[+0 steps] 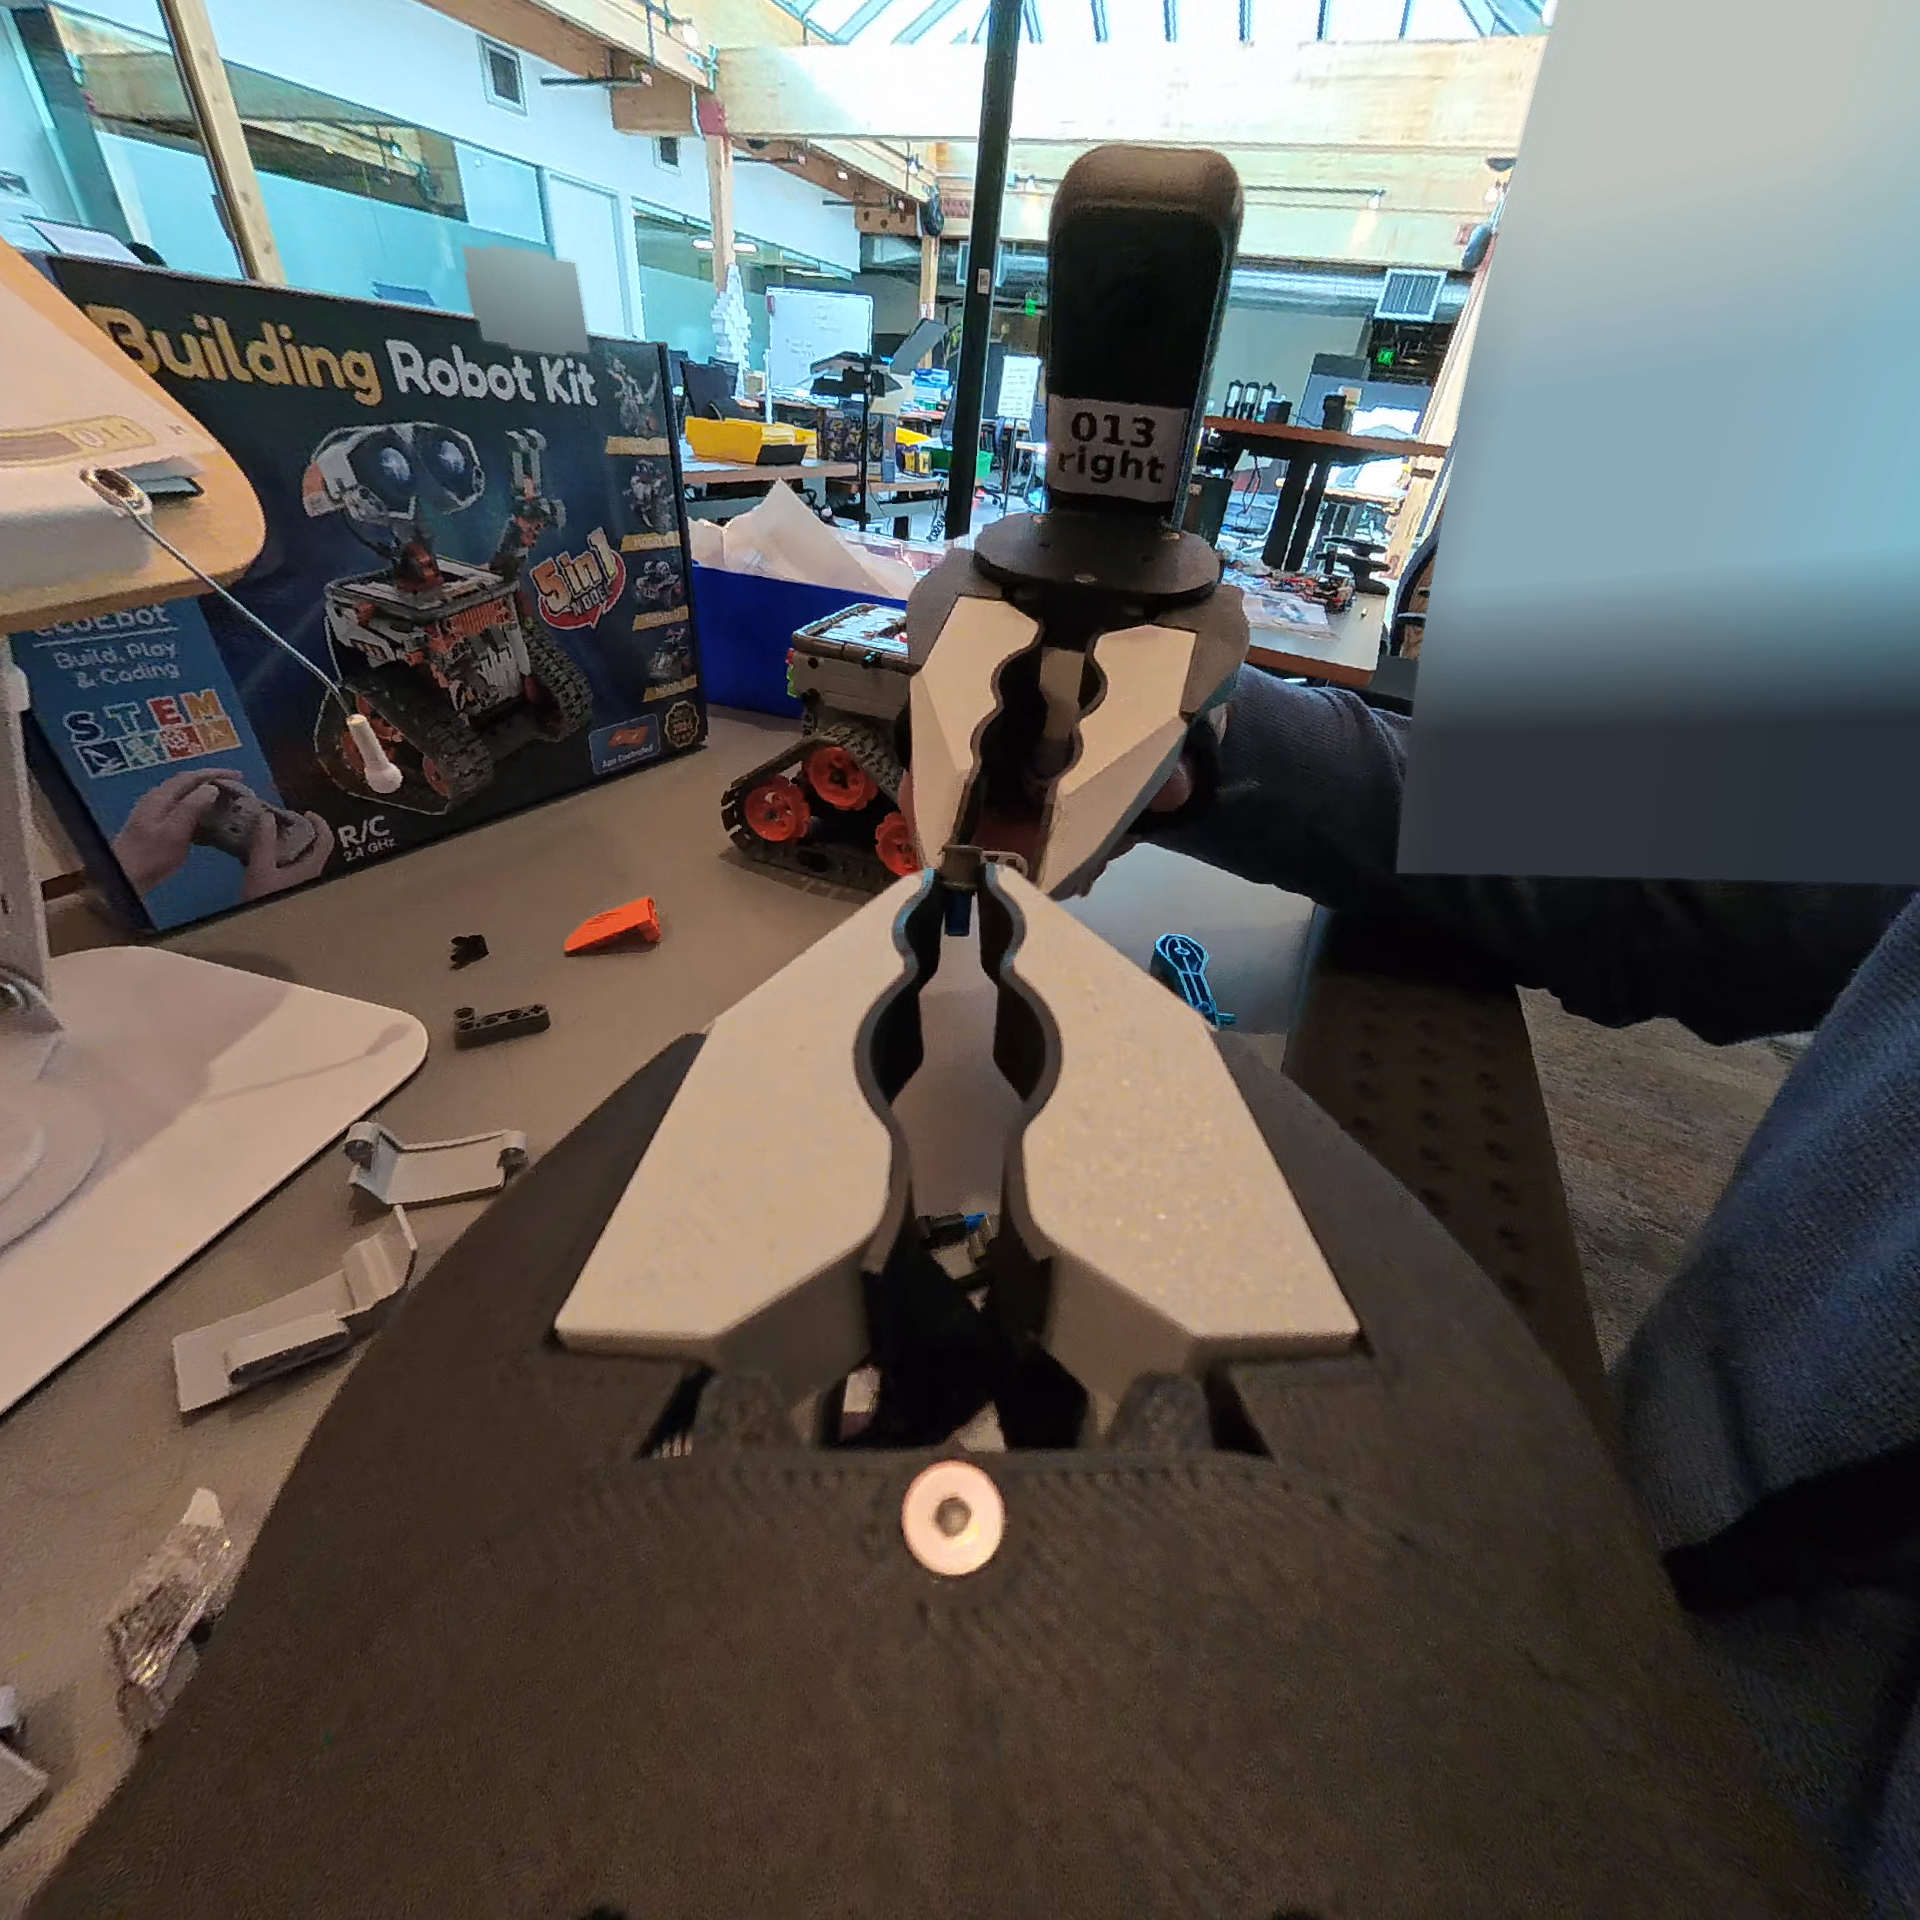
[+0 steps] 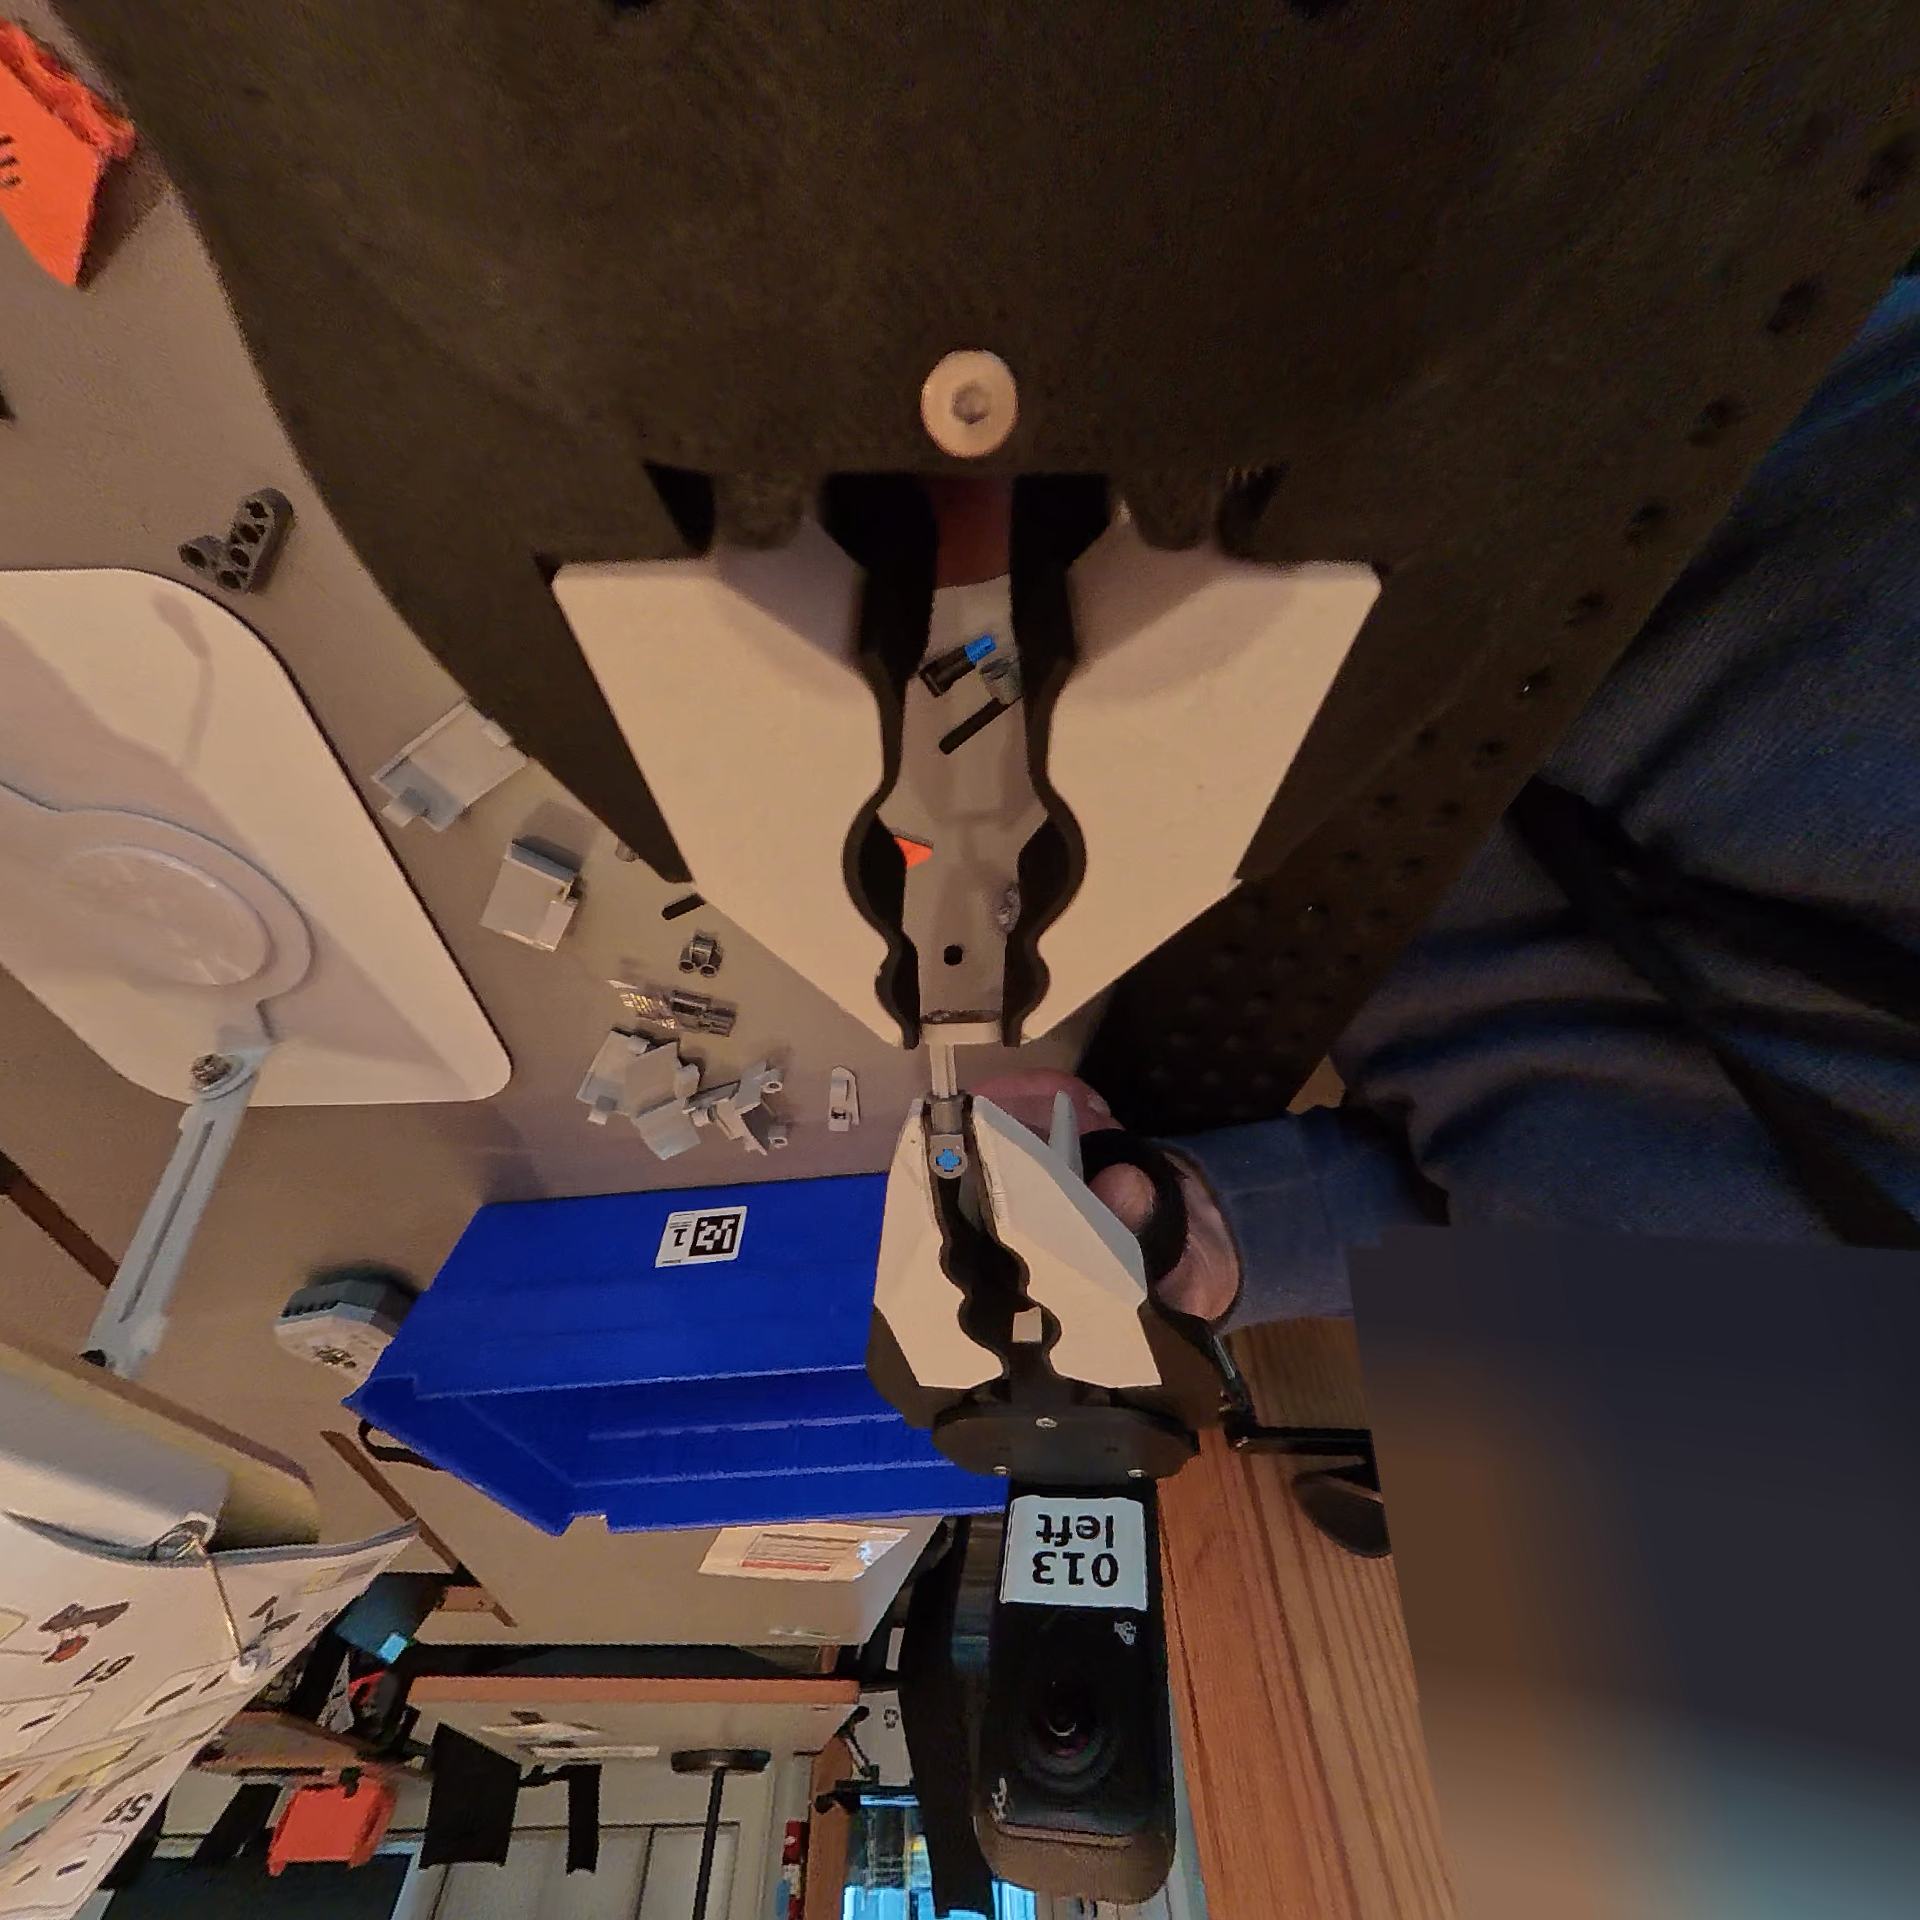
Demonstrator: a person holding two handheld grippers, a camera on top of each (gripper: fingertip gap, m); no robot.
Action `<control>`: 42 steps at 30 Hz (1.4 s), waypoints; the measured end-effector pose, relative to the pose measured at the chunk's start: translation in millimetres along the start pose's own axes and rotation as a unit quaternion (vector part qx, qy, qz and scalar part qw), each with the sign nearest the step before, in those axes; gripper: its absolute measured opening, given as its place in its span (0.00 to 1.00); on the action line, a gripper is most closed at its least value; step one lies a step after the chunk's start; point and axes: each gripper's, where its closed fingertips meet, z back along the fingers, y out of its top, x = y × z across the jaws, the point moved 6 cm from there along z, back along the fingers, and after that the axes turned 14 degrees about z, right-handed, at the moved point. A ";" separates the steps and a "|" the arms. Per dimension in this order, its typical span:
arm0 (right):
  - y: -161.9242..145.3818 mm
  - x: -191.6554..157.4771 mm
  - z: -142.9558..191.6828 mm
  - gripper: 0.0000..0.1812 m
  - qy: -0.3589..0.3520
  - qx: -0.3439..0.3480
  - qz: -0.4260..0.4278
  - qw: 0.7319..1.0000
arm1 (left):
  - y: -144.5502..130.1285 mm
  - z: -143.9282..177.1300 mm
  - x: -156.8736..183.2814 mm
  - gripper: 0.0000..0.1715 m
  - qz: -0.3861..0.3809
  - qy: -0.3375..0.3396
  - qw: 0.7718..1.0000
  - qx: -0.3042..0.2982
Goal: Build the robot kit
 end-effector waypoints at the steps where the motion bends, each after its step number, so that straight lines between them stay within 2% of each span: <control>1: 0.4 0.3 -0.4 0.07 -0.005 -0.001 0.006 1.000 | 0.2 0.3 -0.7 0.03 0.003 0.002 1.000 0.002; 13: 11.9 5.7 -3.6 0.07 -0.106 -0.008 0.108 0.988 | 7.8 6.4 -8.1 0.03 0.051 0.010 0.998 0.046; 24: 18.8 5.9 -10.9 0.06 -0.198 -0.045 0.224 0.953 | 13.2 12.1 -14.8 0.03 0.094 0.010 0.993 0.077; 28: 16.9 9.5 -9.6 0.08 -0.203 -0.043 0.206 0.956 | 15.6 14.4 -16.4 0.03 0.095 0.013 0.991 0.088; 37: 16.7 16.5 -8.2 0.13 -0.174 0.009 0.100 0.980 | 20.2 19.9 -21.1 0.03 0.109 0.015 0.987 0.116; 42: 17.8 19.1 -10.3 0.12 -0.159 0.047 0.050 0.985 | 20.4 19.2 -20.5 0.03 0.095 0.021 0.988 0.116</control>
